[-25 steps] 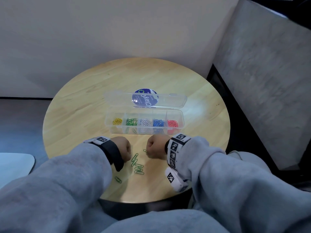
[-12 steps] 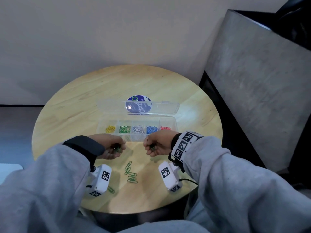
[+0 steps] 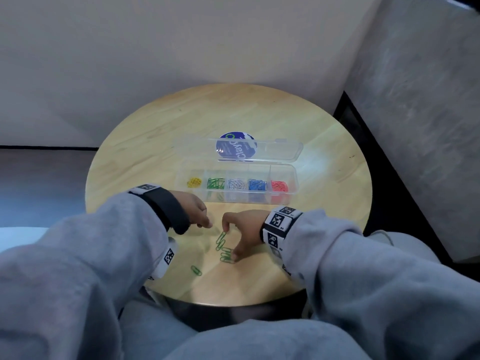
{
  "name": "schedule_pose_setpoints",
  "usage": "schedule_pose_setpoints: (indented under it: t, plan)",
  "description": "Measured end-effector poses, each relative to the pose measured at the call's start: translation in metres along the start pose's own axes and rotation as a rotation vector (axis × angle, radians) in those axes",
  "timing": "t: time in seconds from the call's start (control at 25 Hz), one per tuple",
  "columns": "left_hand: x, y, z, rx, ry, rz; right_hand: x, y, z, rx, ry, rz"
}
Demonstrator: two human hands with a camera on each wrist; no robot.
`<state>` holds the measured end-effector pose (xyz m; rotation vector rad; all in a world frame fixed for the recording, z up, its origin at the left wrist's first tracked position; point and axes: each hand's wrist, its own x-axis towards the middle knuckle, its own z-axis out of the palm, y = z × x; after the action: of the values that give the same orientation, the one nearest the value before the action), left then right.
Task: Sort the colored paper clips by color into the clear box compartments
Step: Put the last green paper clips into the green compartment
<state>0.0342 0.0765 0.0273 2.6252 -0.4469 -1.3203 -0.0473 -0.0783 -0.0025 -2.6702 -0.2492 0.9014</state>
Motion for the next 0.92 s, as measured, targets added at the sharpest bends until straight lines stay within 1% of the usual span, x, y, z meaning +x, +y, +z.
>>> schedule_pose_setpoints:
  t: [0.12,0.2,0.28,0.36,0.44,0.6,0.76,0.8,0.92]
  plan:
    - [-0.006,0.000,0.003,0.208,-0.088,0.018,0.007,-0.006,0.006,-0.162,0.004,-0.032]
    - [-0.007,0.004,0.012,0.339,-0.155,0.064,0.012,-0.010,0.011,-0.226,0.017,-0.065]
    - [-0.003,0.006,0.025,0.426,-0.241,0.137,0.014,-0.012,0.012,-0.197,0.029,-0.069]
    - [0.001,0.006,0.034,0.456,-0.286,0.180,0.013,-0.012,0.012,-0.112,0.050,-0.056]
    - [0.005,0.005,0.038,0.476,-0.284,0.200,0.012,-0.011,0.013,-0.040,0.074,-0.047]
    - [0.011,0.003,0.043,0.521,-0.253,0.216,0.012,-0.007,0.012,0.034,0.072,-0.021]
    - [0.008,-0.006,0.044,0.461,-0.135,0.224,0.014,0.005,0.008,0.113,0.042,0.051]
    - [0.007,-0.010,0.043,0.440,-0.123,0.226,0.014,0.008,0.007,0.135,0.031,0.068]
    - [0.003,-0.014,0.045,0.463,-0.182,0.231,0.012,0.012,0.004,0.145,0.026,0.108]
